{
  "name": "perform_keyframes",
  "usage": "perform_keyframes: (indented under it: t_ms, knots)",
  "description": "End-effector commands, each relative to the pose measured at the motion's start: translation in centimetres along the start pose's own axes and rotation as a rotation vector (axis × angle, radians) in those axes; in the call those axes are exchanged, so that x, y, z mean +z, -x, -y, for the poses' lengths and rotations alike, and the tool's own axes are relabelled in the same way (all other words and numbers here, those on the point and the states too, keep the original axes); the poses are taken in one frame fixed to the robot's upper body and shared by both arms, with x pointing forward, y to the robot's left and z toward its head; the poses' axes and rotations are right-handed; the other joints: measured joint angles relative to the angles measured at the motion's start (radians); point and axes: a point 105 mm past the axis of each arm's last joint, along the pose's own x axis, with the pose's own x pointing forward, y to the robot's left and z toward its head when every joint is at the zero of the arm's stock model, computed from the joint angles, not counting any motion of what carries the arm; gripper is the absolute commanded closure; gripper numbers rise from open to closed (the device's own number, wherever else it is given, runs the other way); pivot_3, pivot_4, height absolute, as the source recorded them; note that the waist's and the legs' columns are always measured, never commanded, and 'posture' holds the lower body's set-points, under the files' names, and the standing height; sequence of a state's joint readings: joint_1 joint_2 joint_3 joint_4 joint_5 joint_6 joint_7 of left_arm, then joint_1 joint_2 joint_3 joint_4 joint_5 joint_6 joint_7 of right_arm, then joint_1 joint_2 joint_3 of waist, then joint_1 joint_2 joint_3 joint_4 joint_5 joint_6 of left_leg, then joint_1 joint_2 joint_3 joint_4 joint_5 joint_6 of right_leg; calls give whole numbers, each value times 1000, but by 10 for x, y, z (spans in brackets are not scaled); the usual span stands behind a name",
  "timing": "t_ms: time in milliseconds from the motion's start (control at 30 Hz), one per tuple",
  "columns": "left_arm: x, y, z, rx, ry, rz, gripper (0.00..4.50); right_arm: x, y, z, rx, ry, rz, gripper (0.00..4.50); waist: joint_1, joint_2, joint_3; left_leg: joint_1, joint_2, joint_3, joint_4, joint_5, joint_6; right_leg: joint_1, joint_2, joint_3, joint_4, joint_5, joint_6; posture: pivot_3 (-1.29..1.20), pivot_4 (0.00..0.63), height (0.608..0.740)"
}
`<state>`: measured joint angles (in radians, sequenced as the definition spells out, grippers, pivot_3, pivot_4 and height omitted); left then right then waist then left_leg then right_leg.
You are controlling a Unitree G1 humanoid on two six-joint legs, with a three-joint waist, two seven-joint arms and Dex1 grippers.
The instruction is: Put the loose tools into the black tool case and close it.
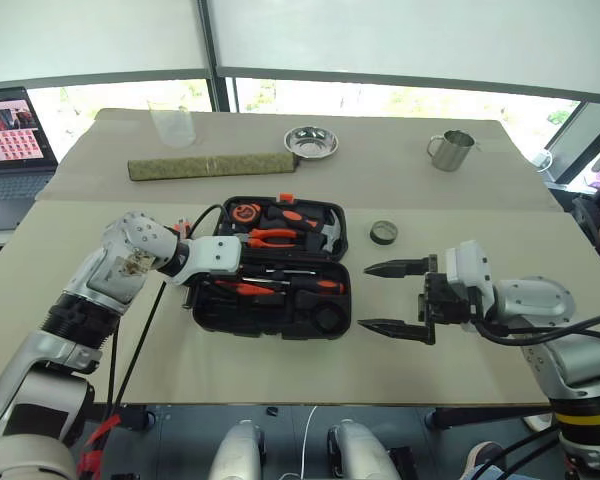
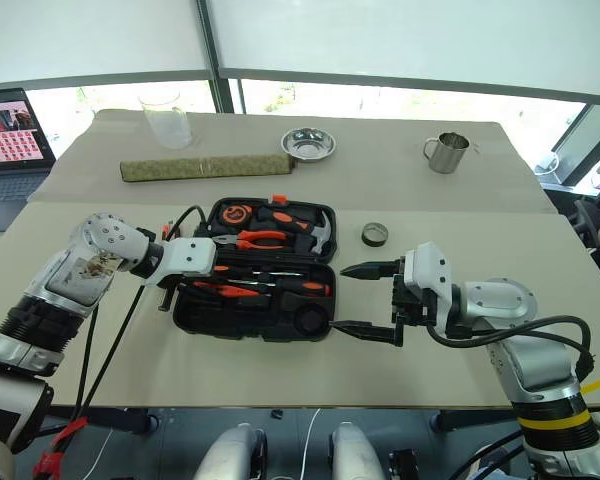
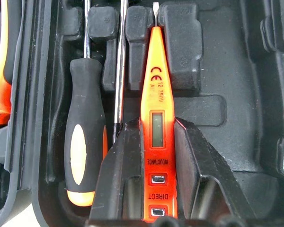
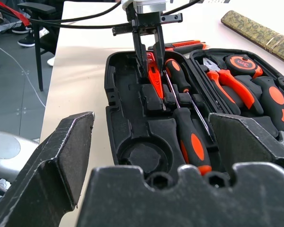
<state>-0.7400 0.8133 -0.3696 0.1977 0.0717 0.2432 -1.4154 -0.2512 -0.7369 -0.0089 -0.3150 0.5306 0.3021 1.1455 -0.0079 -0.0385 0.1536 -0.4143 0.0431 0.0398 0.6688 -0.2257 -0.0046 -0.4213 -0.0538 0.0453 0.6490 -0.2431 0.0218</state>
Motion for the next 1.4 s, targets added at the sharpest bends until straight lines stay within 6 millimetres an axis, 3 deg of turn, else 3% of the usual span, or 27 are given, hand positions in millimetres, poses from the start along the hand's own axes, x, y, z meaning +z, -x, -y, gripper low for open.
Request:
perform_keyframes:
  t_ms: [33,133,333,467,567,767,1000,1333,1400]
  knots:
    - [6,-1,-2,28,48,68,2750,7,-1,-1,1,24,9,0,-1,0,0,0,0,0,0,0,0,0,0,0,0,0,0,0,150,740]
    - [21,10,-5,42,21,155,1655,7,-1,-1,4,15,19,0,-2,0,0,-1,0,0,0,0,0,0,0,0,0,0,0,0,150,740]
    - [35,33,-10,96,26,253,1655,3,0,-6,40,-19,12,0,-1,0,0,-2,0,-2,2,0,0,0,0,-1,0,0,0,0,150,740]
    - [27,34,-12,132,65,293,1655,4,0,-6,37,-26,22,0,-2,0,0,-2,0,-2,2,0,0,0,0,-1,0,0,0,0,150,740]
    - [19,28,-11,137,141,393,2390,3,-1,-7,33,-27,34,0,-3,0,0,-2,0,-2,2,0,0,0,0,-1,0,0,0,0,150,740]
    - [3,11,-4,107,197,430,4480,5,-1,-3,11,-22,58,0,-2,0,0,-2,0,-2,2,0,0,0,0,-1,1,0,0,0,150,740]
    - [-7,-8,-4,123,227,364,4480,5,1,-2,16,-21,53,0,4,0,0,-2,0,-2,4,0,1,0,0,-2,1,0,1,0,150,740]
    - [-21,-24,20,91,194,319,4480,4,2,5,-7,-9,47,0,1,1,0,-1,0,-2,5,-1,2,1,0,-1,1,1,1,0,150,740]
    - [-28,-27,21,129,255,320,4480,5,1,6,-8,-8,49,0,0,1,-1,-1,0,-2,5,-1,2,2,0,-1,1,1,1,0,150,740]
